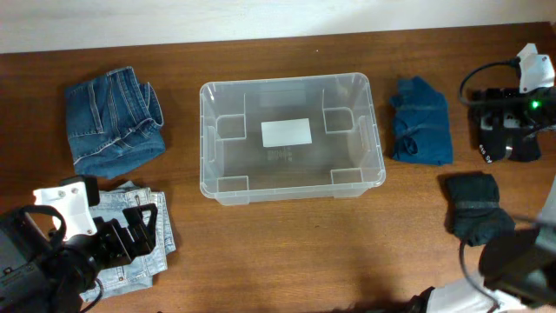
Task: Pack container
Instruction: 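Reach the right gripper to the teal taped garment and grasp it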
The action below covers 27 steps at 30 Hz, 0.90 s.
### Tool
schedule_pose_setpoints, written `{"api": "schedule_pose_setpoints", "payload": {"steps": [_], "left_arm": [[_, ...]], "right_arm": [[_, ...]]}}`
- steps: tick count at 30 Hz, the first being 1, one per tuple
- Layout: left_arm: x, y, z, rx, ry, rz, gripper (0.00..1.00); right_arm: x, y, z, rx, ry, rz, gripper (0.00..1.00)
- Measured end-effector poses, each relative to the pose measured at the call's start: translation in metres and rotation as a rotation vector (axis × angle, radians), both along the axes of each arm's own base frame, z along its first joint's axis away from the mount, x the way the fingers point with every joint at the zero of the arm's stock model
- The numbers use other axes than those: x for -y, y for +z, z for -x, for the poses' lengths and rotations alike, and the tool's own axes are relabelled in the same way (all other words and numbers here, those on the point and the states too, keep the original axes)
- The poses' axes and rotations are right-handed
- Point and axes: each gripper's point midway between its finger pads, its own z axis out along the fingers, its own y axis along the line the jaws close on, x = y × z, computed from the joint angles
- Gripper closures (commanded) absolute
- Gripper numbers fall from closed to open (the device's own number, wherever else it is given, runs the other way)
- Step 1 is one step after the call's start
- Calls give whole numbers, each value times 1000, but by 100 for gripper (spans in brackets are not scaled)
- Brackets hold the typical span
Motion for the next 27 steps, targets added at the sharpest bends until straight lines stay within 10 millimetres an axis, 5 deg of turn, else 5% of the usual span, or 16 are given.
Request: {"api": "schedule_pose_setpoints", "payload": {"steps": [16, 22, 27], "left_arm": [[0, 0, 0, 0, 1, 0, 1], [0, 0, 0, 0, 1, 0, 1], [0, 0, 0, 0, 1, 0, 1]], "right_arm": [[18, -167, -42, -207, -11, -366, 2], [15, -197, -47, -226, -10, -417, 2], [12, -198, -53, -192, 16, -439, 2]]}}
